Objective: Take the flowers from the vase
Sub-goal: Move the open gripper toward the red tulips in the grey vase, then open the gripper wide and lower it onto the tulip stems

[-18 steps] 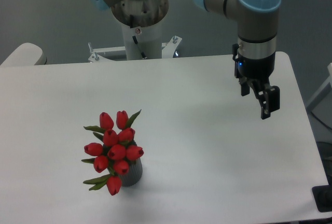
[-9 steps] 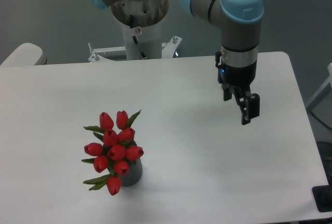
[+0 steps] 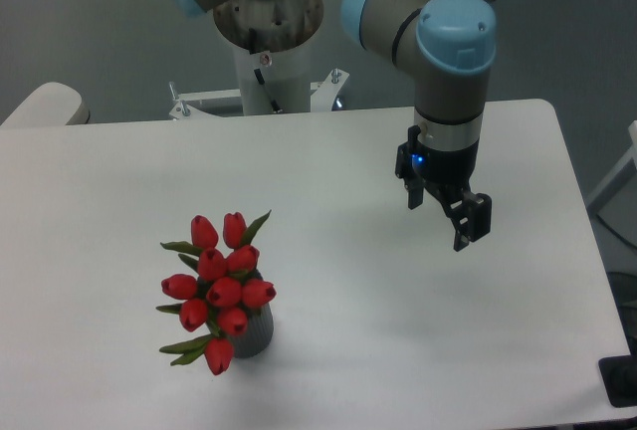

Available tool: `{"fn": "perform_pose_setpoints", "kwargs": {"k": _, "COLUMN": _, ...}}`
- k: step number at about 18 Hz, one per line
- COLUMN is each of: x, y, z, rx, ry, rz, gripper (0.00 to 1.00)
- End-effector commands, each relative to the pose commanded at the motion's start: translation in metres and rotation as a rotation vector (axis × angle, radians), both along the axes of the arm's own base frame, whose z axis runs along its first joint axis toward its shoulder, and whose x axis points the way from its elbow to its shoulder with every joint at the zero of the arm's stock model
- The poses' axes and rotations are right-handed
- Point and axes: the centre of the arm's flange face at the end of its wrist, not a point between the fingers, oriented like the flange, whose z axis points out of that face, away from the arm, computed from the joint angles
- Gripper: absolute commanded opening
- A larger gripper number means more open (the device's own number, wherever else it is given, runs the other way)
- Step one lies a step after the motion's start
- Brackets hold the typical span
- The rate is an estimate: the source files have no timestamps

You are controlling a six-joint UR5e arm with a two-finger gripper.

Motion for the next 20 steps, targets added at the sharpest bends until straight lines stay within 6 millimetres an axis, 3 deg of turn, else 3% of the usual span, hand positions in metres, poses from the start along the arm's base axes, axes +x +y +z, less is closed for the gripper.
{"fn": "perform_pose_setpoints", "kwargs": {"k": 4, "x": 0.016, "y": 0.014, "z": -0.002, "rx": 0.222, "ry": -0.198, "rz": 0.103, "gripper": 1.00}}
{"fn": "perform_pose_setpoints", "kwargs": {"k": 11, "x": 0.052, "y": 0.035, "z": -0.013, "rx": 0.503, "ry": -0.522, "rz": 0.091, "gripper": 1.00}}
{"fn": "perform_pose_setpoints", "kwargs": {"k": 14, "x": 0.064, "y": 0.038, "z": -0.028, "rx": 0.575, "ry": -0.553, "rz": 0.054, "gripper": 1.00}}
{"fn": "perform_pose_setpoints", "kwargs": {"k": 20, "x": 0.093, "y": 0.062, "z": -0.029, "rx": 0.565, "ry": -0.553, "rz": -0.016, "gripper": 1.00}}
